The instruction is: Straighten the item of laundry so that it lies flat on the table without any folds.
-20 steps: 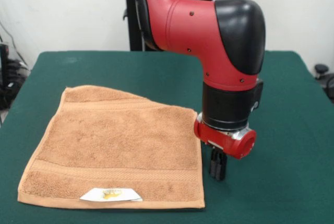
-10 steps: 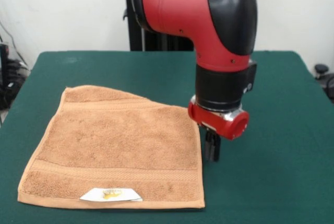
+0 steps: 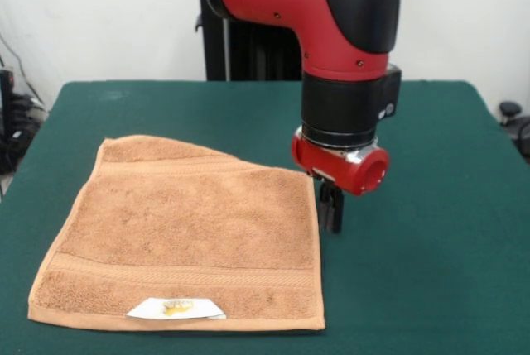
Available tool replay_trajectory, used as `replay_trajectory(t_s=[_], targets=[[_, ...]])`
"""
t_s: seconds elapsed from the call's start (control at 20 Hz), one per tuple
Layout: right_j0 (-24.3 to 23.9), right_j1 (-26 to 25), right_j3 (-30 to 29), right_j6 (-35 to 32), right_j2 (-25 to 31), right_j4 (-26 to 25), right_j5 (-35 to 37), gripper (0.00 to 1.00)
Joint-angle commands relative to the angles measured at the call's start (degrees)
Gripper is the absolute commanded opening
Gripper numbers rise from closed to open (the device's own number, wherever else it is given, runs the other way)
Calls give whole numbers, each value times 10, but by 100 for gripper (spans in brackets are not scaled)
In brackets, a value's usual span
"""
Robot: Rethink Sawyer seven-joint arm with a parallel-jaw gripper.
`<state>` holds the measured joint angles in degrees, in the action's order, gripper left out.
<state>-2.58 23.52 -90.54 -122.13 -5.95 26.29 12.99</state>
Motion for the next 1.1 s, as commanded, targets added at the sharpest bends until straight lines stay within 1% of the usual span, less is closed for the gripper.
replay_trajectory(t_s=[0.05, 0.2, 0.3, 0.65, 0.75, 0.95, 1.1], targets=[[-14, -26, -67, -69, 84, -18, -13, 0], [-20, -44, -59, -75, 94, -21, -42, 0], [-19, -49, -57, -78, 93, -21, -48, 0], [-24, -44, -76, -83, 95, -32, -55, 0], [-24, -39, -84, -87, 95, -35, -56, 0], [-5, -23, -104, -97, 84, -31, -50, 0], [-3, 1, -122, -93, 81, -30, -28, 0]])
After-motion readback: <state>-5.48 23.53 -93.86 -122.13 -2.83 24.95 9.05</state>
